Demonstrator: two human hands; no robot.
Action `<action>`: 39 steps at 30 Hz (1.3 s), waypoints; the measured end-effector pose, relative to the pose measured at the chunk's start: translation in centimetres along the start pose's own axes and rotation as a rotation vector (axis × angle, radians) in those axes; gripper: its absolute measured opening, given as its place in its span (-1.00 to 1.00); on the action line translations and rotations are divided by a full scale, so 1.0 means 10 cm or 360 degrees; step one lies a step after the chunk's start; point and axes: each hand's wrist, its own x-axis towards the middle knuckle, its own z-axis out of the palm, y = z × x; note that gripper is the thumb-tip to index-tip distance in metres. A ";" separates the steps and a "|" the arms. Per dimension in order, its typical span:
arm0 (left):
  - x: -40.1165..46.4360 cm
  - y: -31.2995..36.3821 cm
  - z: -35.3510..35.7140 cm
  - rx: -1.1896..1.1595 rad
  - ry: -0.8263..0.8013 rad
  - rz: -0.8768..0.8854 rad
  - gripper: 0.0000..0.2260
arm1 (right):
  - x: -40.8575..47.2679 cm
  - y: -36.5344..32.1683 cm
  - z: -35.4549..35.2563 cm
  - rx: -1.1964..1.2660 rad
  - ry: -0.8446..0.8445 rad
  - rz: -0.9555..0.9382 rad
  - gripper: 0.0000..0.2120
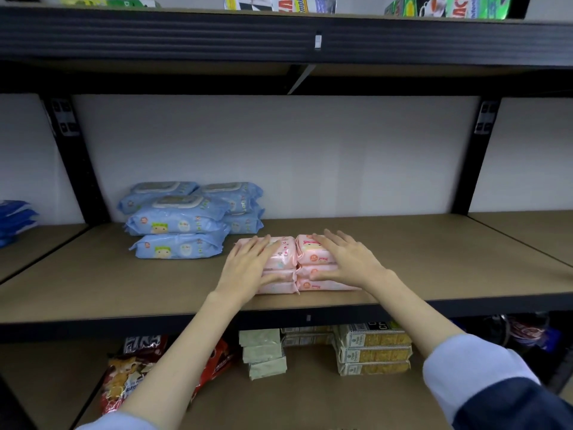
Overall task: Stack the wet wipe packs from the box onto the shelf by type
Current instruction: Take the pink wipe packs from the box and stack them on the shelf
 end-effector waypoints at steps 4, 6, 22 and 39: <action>0.00 -0.02 -0.01 0.0175 0.0052 0.0037 -0.35 | 0.00 0.04 0.03 -0.0015 0.0009 -0.0042 -0.22; 0.00 -0.02 0.03 0.0289 0.0051 0.0059 -0.44 | -0.01 0.04 0.04 -0.0052 0.0004 -0.0048 -0.24; -0.07 -0.06 -0.03 0.0201 0.0074 0.0045 -0.32 | -0.05 0.05 0.04 -0.0011 0.0146 -0.0086 -0.22; -0.43 -0.09 0.17 -0.1564 0.0498 -0.0800 -0.55 | -0.36 0.25 0.32 0.1381 0.0434 0.0274 -0.42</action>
